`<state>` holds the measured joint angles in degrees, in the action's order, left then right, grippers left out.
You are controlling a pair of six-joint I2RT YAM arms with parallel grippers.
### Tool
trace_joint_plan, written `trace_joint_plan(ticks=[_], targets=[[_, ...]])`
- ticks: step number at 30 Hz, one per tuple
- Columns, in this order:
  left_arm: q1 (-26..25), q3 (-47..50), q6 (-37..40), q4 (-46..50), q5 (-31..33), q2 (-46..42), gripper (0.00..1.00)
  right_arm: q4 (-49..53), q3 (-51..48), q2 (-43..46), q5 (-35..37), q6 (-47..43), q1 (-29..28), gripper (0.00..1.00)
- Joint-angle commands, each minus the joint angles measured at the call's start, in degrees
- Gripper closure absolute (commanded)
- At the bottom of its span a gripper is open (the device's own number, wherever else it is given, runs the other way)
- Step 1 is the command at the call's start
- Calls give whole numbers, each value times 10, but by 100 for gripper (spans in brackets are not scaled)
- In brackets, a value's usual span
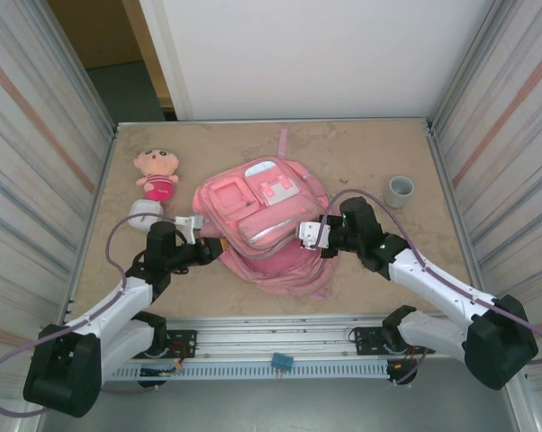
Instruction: Pack books, pencil case, and school supplies into a backpack
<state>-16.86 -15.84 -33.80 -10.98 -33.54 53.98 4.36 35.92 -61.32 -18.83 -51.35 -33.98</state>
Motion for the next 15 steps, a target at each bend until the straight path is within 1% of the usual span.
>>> trace_joint_plan(ticks=[1,5,9,15], targets=[[-19,10,-16,6,-19,-23,90,-41,25,-11,40,46,10,100],[-47,8,-25,8,-21,-30,90,-55,28,-18,48,70,4,100],[-78,3,-39,4,-18,-34,90,-73,21,-30,51,69,-8,100],[-152,-16,-47,3,-3,-28,90,-90,19,-46,53,67,-14,100]])
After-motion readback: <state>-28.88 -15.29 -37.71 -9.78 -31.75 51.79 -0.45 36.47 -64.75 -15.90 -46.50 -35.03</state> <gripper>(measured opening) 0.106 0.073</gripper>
